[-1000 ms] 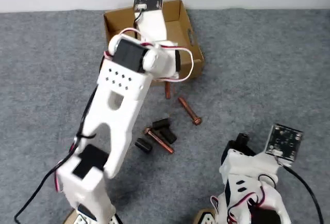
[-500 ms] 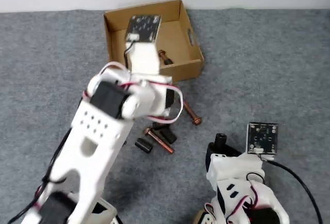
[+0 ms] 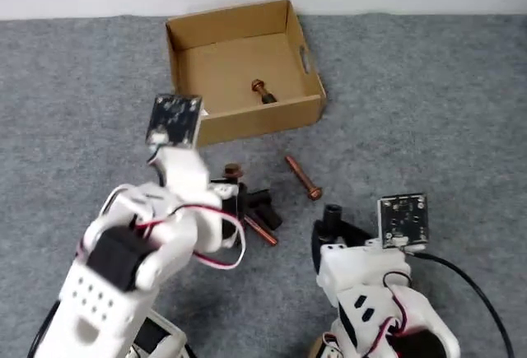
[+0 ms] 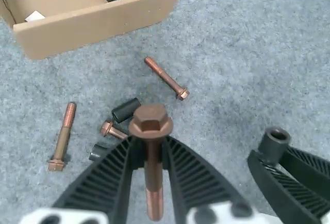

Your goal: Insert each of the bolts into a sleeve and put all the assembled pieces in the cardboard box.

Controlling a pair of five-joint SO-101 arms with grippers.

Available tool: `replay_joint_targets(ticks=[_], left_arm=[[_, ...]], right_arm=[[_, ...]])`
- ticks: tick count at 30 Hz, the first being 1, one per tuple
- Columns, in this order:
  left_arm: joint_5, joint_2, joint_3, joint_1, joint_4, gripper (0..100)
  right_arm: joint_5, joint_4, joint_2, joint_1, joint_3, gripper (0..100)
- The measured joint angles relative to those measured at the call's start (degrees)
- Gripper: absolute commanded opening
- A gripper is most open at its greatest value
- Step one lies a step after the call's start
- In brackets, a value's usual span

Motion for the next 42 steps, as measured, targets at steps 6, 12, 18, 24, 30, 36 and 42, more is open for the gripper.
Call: replay_joint_targets(ticks=[6,12,18,24,30,36,42], left_arm=[[0.0,-12.57,9.76,0.0,-8.0,0],[0.0,-27.43,21.63,0.0,-15.82,0],[0.0,-42.73,30.42,0.0,-19.08,0],[-2.55,-50.81,33.76,0.0,-19.08,0],[-2.64,-50.99,33.76,0.0,-21.54,0],[-2.46,-50.9,35.25,3.6,-24.88,0],[-2.02,-50.9,35.34,5.19,-25.67,0]], right_arm=[[3.43,-6.51,0.09,-11.34,3.96,0.9],[9.85,-9.93,0.62,-18.2,5.54,0.9],[13.71,-9.93,0.44,-21.98,6.07,0.9],[16.7,-10.29,0.35,-22.51,7.38,0.9],[20.48,-14.15,0.26,-22.42,7.91,0.9],[21.1,-14.51,0.35,-24.62,8.62,0.9],[21.1,-14.51,0.35,-26.29,8.62,0.9]])
